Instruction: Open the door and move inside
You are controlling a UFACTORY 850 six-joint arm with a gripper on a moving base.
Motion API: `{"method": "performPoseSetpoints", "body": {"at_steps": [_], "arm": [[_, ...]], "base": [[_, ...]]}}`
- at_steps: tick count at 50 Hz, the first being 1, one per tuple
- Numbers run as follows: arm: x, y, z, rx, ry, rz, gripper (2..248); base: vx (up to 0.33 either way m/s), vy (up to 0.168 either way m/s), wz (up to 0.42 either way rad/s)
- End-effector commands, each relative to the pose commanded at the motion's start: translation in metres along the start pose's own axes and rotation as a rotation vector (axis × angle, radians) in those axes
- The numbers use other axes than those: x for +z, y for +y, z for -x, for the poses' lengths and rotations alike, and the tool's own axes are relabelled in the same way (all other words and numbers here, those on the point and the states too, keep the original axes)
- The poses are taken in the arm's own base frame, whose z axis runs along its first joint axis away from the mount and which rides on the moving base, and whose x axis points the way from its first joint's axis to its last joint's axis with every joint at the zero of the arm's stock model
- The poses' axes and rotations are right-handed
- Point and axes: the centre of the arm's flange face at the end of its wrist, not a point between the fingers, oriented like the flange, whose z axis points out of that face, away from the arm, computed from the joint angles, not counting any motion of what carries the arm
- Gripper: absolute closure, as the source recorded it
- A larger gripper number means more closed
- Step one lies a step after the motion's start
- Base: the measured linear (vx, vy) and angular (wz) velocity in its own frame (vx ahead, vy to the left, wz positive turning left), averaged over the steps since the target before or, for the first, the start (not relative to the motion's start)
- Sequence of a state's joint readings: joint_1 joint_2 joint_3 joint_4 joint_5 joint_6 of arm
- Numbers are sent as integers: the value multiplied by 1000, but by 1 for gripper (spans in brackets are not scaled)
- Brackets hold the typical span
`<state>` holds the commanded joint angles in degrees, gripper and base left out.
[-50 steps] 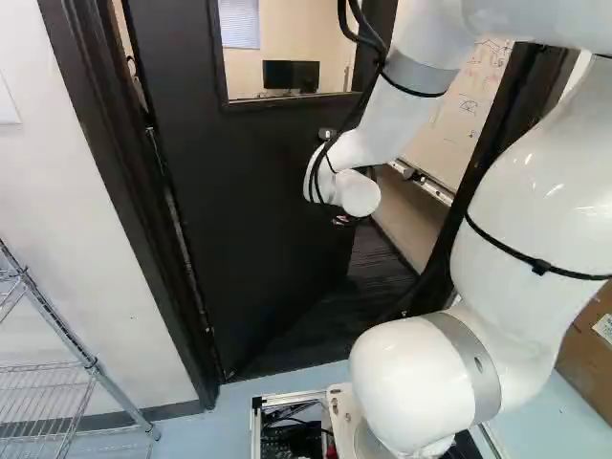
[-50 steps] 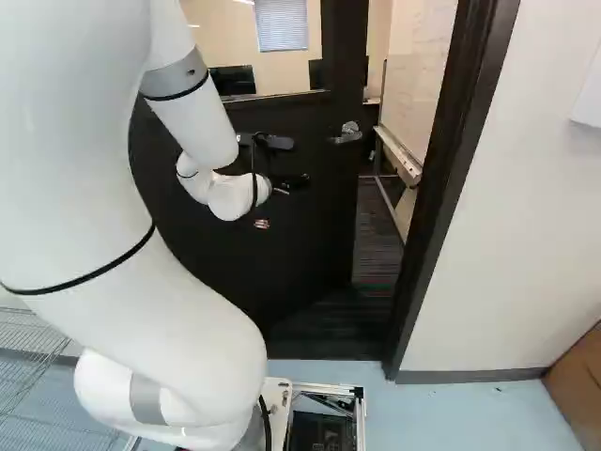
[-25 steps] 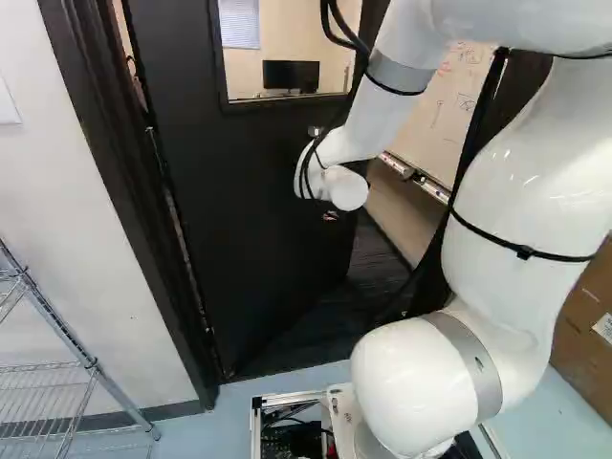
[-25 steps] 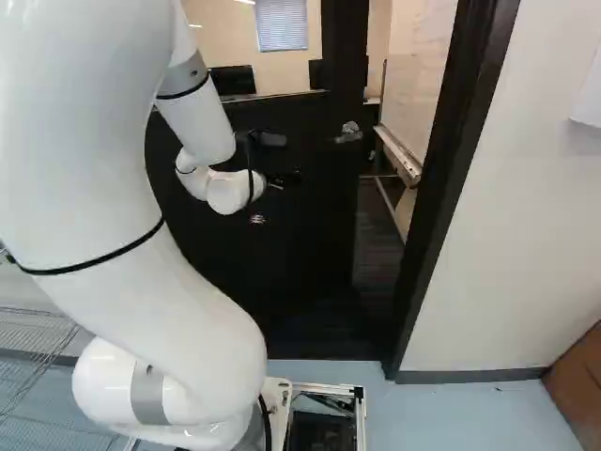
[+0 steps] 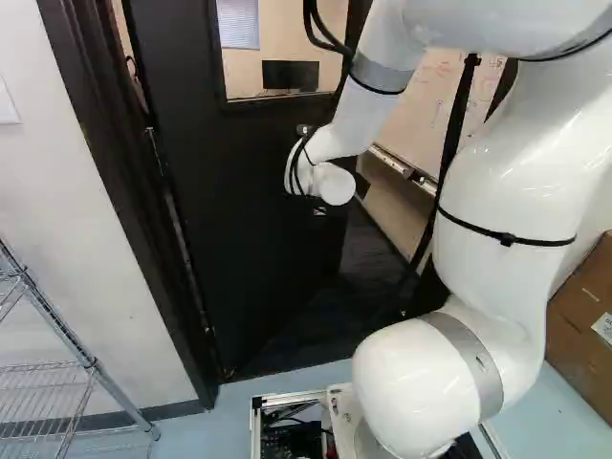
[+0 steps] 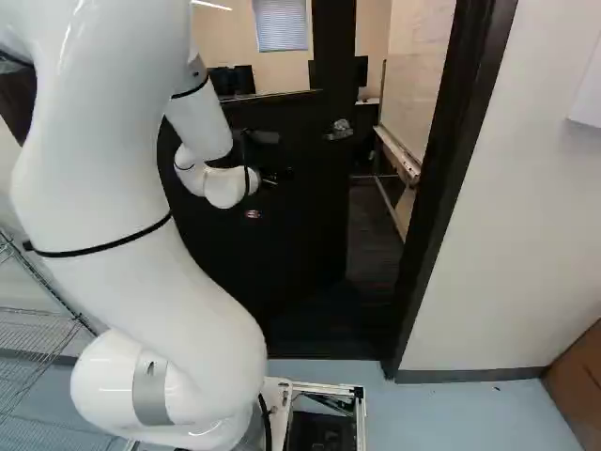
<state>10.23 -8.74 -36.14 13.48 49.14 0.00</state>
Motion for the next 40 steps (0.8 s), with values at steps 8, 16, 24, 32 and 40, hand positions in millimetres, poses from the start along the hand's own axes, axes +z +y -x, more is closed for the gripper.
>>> {"method": "performPoseSetpoints", "body": {"at_steps": [8, 16, 24, 32, 40], "arm": [[8, -9, -1, -3, 1, -14, 3], [16, -17, -1, -6, 2, -28, 3], [25, -26, -2, -8, 4, -42, 3], [33, -35, -2, -11, 6, -55, 3], [42, -45, -3, -13, 8, -69, 3]], "base": [[0, 0, 0], [0, 0, 0], [0, 0, 0], [0, 0, 0], [0, 0, 0]]}}
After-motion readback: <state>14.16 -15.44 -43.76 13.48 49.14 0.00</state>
